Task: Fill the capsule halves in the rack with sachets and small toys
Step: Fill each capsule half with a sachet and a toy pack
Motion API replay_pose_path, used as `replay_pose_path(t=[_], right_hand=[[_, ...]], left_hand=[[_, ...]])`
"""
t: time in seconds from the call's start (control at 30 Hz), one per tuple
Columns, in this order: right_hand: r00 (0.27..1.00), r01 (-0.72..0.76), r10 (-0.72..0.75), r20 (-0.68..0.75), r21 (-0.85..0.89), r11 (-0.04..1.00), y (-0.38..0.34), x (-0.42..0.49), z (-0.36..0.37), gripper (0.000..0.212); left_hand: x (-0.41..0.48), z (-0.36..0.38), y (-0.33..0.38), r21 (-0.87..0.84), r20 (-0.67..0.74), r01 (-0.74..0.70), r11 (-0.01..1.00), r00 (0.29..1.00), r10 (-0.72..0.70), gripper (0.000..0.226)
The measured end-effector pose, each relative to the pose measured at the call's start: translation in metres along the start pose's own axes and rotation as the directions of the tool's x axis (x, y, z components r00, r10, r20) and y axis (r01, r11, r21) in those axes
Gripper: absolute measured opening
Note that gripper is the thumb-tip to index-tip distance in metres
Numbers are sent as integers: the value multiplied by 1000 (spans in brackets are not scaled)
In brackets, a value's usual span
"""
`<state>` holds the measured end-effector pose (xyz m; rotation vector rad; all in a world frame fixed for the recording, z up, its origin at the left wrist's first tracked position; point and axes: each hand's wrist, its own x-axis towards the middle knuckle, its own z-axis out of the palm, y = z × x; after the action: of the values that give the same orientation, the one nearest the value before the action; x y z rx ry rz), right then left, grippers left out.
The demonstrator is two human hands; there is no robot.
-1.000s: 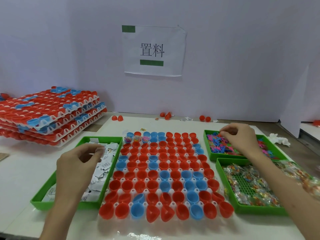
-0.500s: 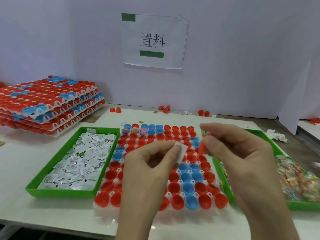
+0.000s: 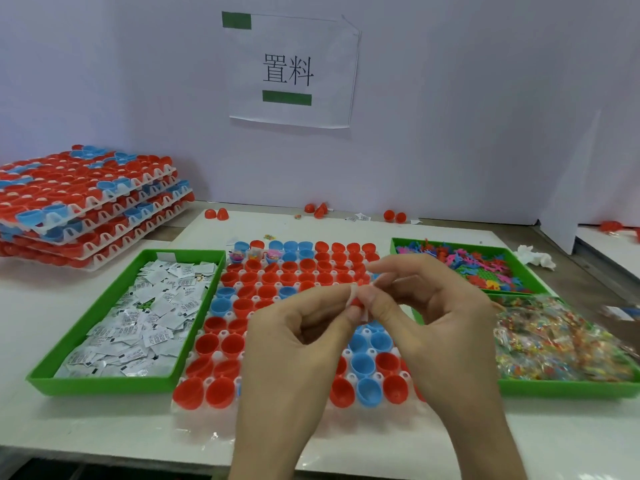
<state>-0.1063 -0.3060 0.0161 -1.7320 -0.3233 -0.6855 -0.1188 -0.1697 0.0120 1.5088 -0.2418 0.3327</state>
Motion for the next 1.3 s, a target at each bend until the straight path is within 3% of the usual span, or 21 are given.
replay_pose_path(t=[0.1,0.17,0.27,0.37,0.47,0.63,0.83,0.97,1.07,1.17,1.3], right_hand=[[994,-56,49,-100,-72,996,23,10,-28,8],[972,-200,159,-174,-259,945,48,15,-57,16],[866,-457,493,-86,-538,709,85,9,-86,8],[771,-493,636,-34,-664,562,98,3,-84,3],[783,-493,618,-66,-673,552,99,5,-80,16],[799,-520,589,-122,-633,574,100,4,-79,17],[818,-434,573,-39,-695,573,95,5,-76,15],[806,-481,591,-36,-621,618,95,7,-77,9],[812,-485,582,-42,-602,634,96,7,-77,23],[820,-507,568,-67,-544,668,99,5,-77,17],[869,-485,471,-148,-440,756,100,5,-76,16]], left_hand=[[1,-7,-8,-2,-67,36,999,997,-36,25],[3,-17,-13,-13,-99,60,998,993,-61,26],[6,-27,-15,-16,-144,64,998,987,-66,26],[7,-29,-15,-13,-165,54,998,985,-56,25],[6,-27,-14,8,-146,45,999,988,-43,27],[6,-26,-13,12,-140,47,999,989,-45,27],[7,-25,-15,39,-127,61,997,990,-56,27],[8,-24,-17,68,-133,84,994,988,-75,24],[8,-23,-19,86,-136,98,992,987,-86,24],[8,-22,-19,85,-117,96,992,989,-85,29],[6,-23,-21,79,-67,100,992,993,-94,30]])
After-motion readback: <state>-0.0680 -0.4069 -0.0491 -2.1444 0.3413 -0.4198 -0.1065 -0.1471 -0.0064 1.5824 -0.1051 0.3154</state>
